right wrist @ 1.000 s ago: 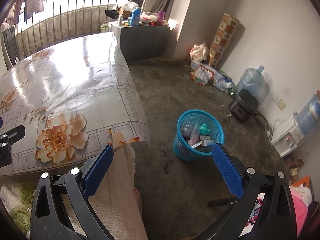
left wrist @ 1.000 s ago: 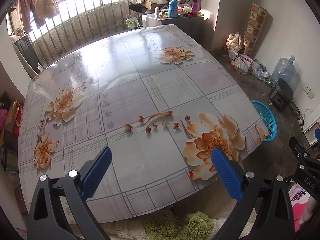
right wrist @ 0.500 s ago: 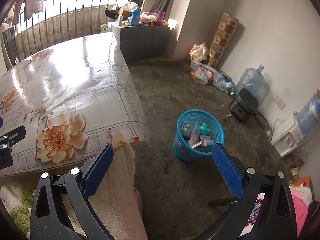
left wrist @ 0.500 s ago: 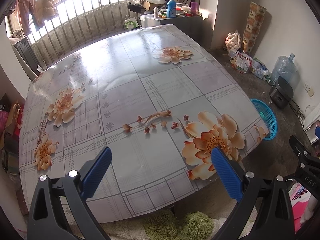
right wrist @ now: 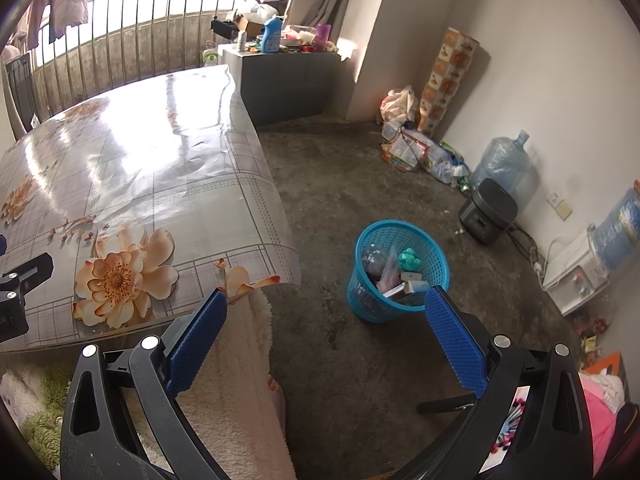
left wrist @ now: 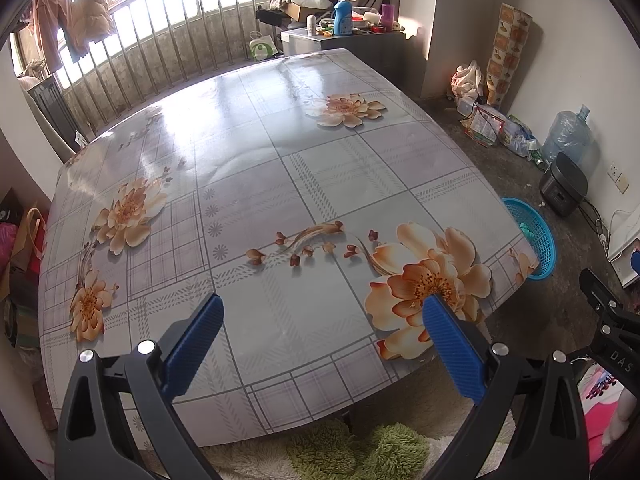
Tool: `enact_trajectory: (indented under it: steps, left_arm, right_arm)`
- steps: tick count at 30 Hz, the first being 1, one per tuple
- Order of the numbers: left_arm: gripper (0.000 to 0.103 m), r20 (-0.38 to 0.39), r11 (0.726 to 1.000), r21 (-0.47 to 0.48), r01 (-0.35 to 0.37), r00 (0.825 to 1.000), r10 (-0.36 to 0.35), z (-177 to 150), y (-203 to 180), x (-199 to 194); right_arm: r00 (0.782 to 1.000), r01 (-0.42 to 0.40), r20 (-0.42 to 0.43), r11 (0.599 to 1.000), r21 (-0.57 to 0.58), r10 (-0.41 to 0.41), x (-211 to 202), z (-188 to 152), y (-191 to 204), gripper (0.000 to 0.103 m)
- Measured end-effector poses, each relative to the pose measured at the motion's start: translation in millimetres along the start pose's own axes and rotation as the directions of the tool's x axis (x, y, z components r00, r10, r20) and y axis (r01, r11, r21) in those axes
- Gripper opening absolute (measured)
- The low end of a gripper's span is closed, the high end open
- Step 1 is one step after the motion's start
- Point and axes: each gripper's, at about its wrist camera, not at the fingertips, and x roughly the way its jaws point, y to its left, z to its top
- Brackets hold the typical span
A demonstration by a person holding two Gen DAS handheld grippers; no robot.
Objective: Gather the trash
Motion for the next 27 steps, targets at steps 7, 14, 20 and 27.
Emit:
enact_trajectory:
  steps: [7, 14, 20, 27]
  left_arm:
    - [0.098, 0.001, 1.0, 0.001, 0.0, 1.0, 0.0, 0.2, 0.0, -0.1]
    - [0.098, 0.002, 1.0, 0.006, 0.006, 1.0, -0.006, 2.5, 1.4, 1.0]
    - [0.098, 0.006, 1.0, 0.015, 0.005, 1.0, -0.005, 3.4, -0.6, 1.6]
    - [0.098, 0.005, 1.0, 0.014, 0.002, 1.0, -0.002, 3.1, 1.4, 2.6]
  right_arm:
    - [1.0, 0.0, 0.001, 1.0, -0.001, 0.0, -0.2, -0.1, 0.5, 0.095]
    - [1.0, -0.005, -0.002, 1.0, -0.016, 0.005, 0.0, 3.4, 5.9, 0.095]
    - [1.0, -0.011, 0.011, 1.0, -0.013, 0.011, -1.8, 8.1, 6.5, 0.095]
    - [1.0, -0.009, 0.0, 1.0, -0.012, 0.009, -0.6, 3.8, 5.9, 0.095]
